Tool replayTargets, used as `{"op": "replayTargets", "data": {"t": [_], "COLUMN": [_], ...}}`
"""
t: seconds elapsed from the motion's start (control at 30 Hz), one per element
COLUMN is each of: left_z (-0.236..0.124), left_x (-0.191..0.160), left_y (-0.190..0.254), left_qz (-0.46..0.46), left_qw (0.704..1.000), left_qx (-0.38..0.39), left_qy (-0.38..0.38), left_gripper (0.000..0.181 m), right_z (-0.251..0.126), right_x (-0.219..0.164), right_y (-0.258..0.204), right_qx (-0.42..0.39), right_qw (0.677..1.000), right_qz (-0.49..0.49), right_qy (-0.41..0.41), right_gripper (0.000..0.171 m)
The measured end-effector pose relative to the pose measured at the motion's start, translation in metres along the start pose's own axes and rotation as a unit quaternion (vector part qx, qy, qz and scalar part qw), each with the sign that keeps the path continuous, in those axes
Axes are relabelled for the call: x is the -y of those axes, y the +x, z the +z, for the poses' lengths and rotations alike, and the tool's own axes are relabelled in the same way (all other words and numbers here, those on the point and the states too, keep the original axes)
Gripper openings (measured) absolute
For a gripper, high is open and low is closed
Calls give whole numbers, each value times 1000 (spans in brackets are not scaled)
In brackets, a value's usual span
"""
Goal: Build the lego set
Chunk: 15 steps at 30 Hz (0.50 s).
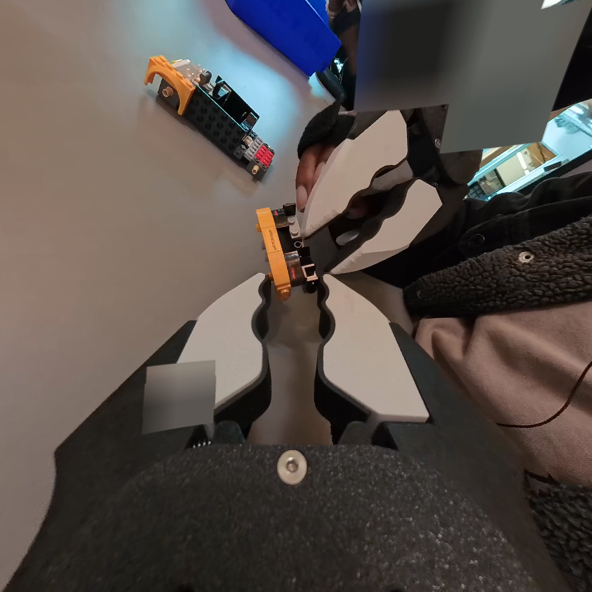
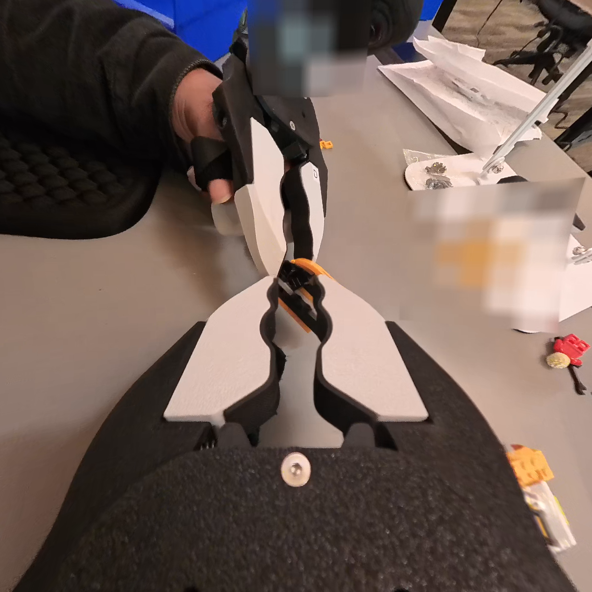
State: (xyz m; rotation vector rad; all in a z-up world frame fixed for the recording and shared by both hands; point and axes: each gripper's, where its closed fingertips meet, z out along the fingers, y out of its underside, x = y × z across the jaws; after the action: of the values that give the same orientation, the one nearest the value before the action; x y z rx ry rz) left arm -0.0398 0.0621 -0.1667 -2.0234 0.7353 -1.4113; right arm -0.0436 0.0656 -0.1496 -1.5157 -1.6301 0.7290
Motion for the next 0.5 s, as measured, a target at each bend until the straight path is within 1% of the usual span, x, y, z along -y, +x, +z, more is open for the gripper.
{"op": "replayTargets", "data": {"t": [0.1,0.2,0.3,0.43,0.5], "left_z": [-1,-1,-1,1,1], "left_x": [1,0,-2,-6,-7], "left_y": [0,0,0,1,1], "left_qz": [-16,-41,-57,-67,-73], "left_qw": [1000,999,998,997,997], "left_qx": [-10,-21,-28,-32,-35], "left_qy": [4,3,-2,-15,-18], "left_gripper": [27,27,27,27,27], "right_z": [-2,1,7,11,11], "right_x": [-1,-3,-8,-10,-11], "right_y": [0,-3,-7,-8,-9], "right_qx": [-11,-22,-30,-34,-30], "right_qw": [999,996,991,988,986], "right_qz": [-36,-78,-115,-139,-152], "right_qy": [-10,-30,-53,-64,-68], "right_gripper": [30,34,33,26,26]}}
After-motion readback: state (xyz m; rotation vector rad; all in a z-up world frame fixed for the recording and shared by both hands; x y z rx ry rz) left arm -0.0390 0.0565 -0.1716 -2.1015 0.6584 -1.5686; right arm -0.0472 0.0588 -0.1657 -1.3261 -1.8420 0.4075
